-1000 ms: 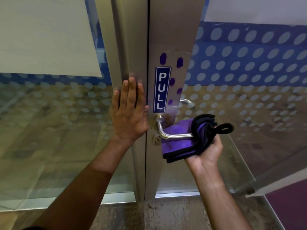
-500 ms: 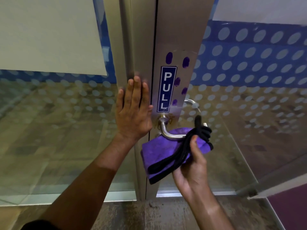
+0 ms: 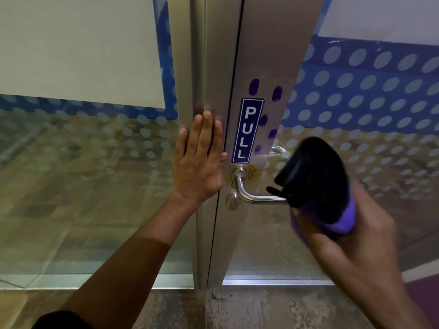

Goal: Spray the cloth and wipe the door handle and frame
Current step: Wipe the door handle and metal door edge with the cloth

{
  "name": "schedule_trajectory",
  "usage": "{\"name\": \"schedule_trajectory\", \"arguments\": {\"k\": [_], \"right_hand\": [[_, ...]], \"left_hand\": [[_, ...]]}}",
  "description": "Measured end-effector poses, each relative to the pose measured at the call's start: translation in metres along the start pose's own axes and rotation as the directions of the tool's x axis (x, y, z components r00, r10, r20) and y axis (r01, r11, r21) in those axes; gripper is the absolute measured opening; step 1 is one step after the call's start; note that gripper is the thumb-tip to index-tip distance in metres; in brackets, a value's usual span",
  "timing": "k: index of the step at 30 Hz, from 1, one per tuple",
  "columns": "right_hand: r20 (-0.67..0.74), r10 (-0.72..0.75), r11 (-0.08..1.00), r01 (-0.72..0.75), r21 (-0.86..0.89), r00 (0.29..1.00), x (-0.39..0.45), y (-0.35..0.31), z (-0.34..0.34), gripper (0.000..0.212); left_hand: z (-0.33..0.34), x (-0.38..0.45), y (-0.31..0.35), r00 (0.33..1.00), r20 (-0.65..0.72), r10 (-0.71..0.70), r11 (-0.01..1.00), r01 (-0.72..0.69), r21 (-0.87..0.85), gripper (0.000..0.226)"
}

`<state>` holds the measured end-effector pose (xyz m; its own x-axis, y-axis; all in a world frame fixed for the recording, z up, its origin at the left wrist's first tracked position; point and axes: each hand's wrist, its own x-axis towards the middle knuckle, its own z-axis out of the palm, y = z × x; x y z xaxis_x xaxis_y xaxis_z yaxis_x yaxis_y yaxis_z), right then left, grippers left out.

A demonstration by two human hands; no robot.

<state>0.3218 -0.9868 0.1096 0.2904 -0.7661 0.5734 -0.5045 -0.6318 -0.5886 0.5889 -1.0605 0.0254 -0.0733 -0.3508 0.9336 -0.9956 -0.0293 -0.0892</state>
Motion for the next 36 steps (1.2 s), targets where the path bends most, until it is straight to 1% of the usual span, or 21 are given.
{"name": "schedule_trajectory", "arguments": {"k": [1,2,3,5,7,9,14,19,23,26,29,32,34,36], "right_hand": [[0.032,-0.103,0.982,0.107,-0.154,0.994,0.008,-0.003,0.001,0.044],[0.071,-0.15,0.949,0.164,-0.271,0.986,0.016,-0.005,0.005,0.05],[0.11,-0.159,0.917,0.188,-0.351,0.981,0.022,-0.008,0.014,0.058],[0.233,-0.138,0.856,0.234,-0.461,0.963,0.026,-0.011,0.036,0.067],[0.371,-0.121,0.785,0.317,-0.533,0.921,0.021,-0.009,0.059,0.069],[0.428,-0.102,0.742,0.355,-0.568,0.898,0.015,-0.004,0.074,0.069],[0.457,-0.107,0.727,0.383,-0.57,0.883,0.013,0.012,0.087,0.064],[0.445,-0.128,0.744,0.383,-0.548,0.886,0.014,0.031,0.071,0.057],[0.478,-0.124,0.756,0.395,-0.523,0.87,0.018,0.021,0.087,0.062],[0.505,-0.103,0.747,0.402,-0.529,0.857,0.019,0.014,0.102,0.06],[0.525,-0.122,0.753,0.423,-0.504,0.842,0.019,0.02,0.088,0.058],[0.522,-0.21,0.767,0.471,-0.437,0.826,0.011,0.026,0.064,0.055],[0.48,-0.247,0.796,0.459,-0.395,0.842,0.006,0.026,0.048,0.054],[0.446,-0.249,0.825,0.43,-0.368,0.86,0.007,0.024,0.041,0.053]], "left_hand": [[0.0,0.0,0.0,1.0,0.006,-0.002,1.0,0.002,0.005,0.071],[-0.001,0.0,0.0,1.0,0.014,-0.007,1.0,0.006,0.012,0.072],[-0.001,0.0,0.001,1.0,0.021,-0.011,1.0,0.01,0.02,0.076],[-0.002,0.001,0.0,1.0,0.022,-0.005,0.999,0.004,0.038,0.079],[-0.002,0.001,-0.001,1.0,0.009,0.009,0.999,-0.01,0.053,0.07],[-0.003,-0.001,-0.003,1.0,0.016,0.024,0.999,-0.025,0.047,0.067],[-0.003,-0.001,-0.003,0.999,-0.007,0.036,0.998,-0.035,0.061,0.071],[-0.005,0.001,-0.003,0.999,-0.003,0.037,0.999,-0.037,-0.017,0.063],[-0.006,0.001,-0.004,0.999,0.006,0.046,0.999,-0.046,-0.004,0.063],[-0.007,0.0,-0.007,0.997,0.014,0.069,0.998,-0.07,0.011,0.064],[-0.009,0.001,-0.007,0.997,0.032,0.066,0.998,-0.065,-0.003,0.065],[-0.01,0.001,-0.007,0.997,0.046,0.06,0.998,-0.06,-0.014,0.067],[-0.01,0.0,-0.007,0.997,0.05,0.062,0.998,-0.061,-0.006,0.069],[-0.009,0.0,-0.007,0.997,0.047,0.057,0.998,-0.057,-0.004,0.068]]}}
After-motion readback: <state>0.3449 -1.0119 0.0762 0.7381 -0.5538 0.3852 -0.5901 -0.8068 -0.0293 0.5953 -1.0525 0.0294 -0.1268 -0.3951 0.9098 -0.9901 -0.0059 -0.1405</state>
